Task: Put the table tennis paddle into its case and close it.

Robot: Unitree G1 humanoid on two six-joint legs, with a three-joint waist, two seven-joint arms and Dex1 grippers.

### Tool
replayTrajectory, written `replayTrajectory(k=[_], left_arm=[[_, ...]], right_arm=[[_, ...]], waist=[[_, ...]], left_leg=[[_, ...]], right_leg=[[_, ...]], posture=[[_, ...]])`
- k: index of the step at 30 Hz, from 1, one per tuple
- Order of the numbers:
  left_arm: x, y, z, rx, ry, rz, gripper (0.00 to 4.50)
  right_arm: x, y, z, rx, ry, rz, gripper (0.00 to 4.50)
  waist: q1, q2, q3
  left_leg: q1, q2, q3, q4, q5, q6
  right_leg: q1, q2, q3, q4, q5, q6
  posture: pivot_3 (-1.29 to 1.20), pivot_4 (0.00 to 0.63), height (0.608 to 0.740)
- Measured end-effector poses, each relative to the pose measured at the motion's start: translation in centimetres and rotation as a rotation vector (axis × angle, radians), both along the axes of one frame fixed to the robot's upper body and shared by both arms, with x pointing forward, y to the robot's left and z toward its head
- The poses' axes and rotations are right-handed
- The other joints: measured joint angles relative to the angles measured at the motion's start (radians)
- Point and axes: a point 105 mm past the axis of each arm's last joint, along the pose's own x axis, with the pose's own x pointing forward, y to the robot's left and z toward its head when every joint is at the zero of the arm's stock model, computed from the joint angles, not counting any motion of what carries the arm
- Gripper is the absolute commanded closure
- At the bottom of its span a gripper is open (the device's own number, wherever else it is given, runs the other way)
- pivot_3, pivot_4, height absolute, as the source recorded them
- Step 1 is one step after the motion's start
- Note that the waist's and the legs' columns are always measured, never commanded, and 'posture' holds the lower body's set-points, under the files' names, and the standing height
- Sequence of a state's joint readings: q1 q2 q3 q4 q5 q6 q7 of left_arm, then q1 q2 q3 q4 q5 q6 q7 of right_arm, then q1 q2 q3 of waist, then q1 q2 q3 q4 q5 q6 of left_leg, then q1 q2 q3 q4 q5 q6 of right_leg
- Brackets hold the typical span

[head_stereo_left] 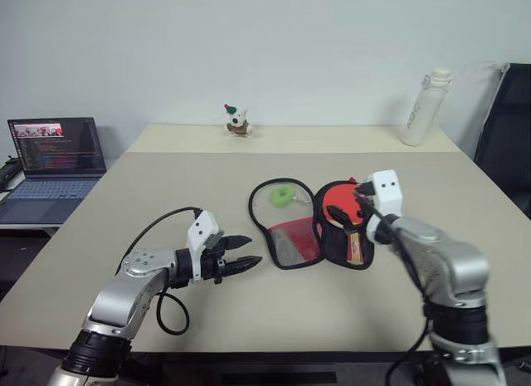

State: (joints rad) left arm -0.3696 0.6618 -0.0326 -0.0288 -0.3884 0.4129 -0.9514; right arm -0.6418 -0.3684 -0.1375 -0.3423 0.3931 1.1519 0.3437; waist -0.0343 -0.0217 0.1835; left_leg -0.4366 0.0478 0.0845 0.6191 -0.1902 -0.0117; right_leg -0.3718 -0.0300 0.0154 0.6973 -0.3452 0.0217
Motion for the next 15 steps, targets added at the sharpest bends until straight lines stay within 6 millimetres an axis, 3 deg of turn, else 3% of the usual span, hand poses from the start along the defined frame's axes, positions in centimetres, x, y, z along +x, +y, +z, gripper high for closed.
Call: replayTrajectory(k=[1,4,10,15], left_arm=[[0.3,0.4,-0.4,0.008,0.006,0.020,1.62],[1.6,1.6,-0.8,0.031,0.004,0.069,2.28],[5.0,1.9,0.0,0.041,-0.033,0.137,4.50],[7.0,1.0,-1.2,0.076,-0.008,0.160,4.50]], right_arm=[[-0.6,-0.3,0.4,-0.013,0.005,0.061,0.03],[-2.6,-0.8,1.7,-0.018,0.030,0.235,0.00],[-5.3,-1.1,2.4,-0.067,0.053,0.401,0.00],[-6.3,-1.2,1.3,-0.080,0.086,0.441,0.00]], waist=[[0.002,0.000,0.000],[0.003,-0.001,0.000],[0.005,-0.002,0.001],[0.004,-0.002,0.001]], left_leg=[[0.000,0.000,0.000,0.000,0.000,0.000],[0.000,0.000,0.000,0.000,0.000,0.001],[0.000,0.000,-0.001,0.003,-0.001,0.001],[-0.001,0.000,0.000,0.005,-0.001,0.002]], right_leg=[[0.000,0.000,0.000,0.000,0.000,0.000],[0.000,0.000,0.000,0.000,0.000,0.000],[0.002,0.000,-0.001,0.000,0.000,0.000],[0.002,0.000,-0.001,0.000,0.000,0.001]], posture=[[0.00,0.150,0.740],[0.00,0.150,0.740],[0.00,0.150,0.740],[0.00,0.150,0.740]])
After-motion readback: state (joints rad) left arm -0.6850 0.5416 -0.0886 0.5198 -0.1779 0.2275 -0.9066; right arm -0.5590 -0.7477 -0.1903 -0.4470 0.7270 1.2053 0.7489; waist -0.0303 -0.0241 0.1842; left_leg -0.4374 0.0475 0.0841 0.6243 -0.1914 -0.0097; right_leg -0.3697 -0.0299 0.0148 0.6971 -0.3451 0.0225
